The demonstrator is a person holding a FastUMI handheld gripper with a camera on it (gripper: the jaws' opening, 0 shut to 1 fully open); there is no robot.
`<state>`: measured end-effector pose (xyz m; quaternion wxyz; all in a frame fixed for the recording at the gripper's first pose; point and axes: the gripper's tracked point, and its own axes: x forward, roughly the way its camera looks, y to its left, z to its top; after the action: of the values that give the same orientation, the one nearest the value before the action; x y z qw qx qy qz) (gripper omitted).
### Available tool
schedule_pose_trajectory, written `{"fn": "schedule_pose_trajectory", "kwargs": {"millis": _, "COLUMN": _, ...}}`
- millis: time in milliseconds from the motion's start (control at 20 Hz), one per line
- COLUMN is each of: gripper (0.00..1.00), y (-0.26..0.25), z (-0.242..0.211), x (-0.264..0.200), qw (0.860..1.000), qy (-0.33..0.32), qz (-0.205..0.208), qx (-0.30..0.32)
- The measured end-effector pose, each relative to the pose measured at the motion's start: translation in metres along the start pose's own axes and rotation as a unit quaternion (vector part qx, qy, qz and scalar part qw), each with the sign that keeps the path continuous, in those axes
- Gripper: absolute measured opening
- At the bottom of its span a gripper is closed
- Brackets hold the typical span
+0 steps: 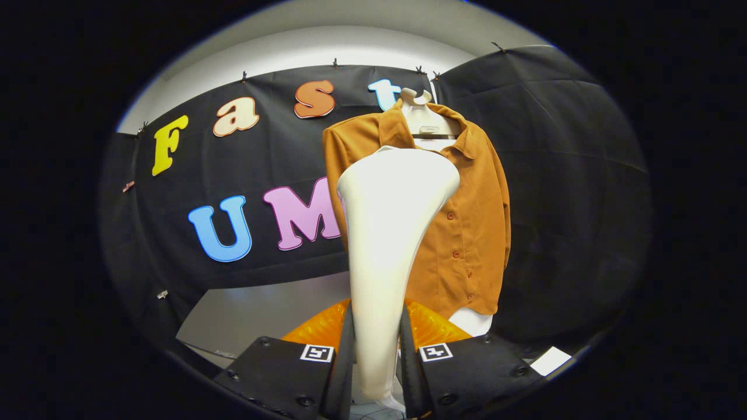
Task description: Iron the clothes twice with a garment steamer, once on the left side and once on the right side.
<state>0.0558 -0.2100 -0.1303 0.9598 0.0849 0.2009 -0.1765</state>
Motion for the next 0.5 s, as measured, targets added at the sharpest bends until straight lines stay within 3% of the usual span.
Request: {"fn": "schedule_pose_trajectory", "kwargs": {"millis": 500, "gripper": 0.39, "y": -0.031, "z": 0.017, "x": 0.074, "qw": 0.995, "qy": 0.029, "qz": 0.098, "qx": 0.005}}
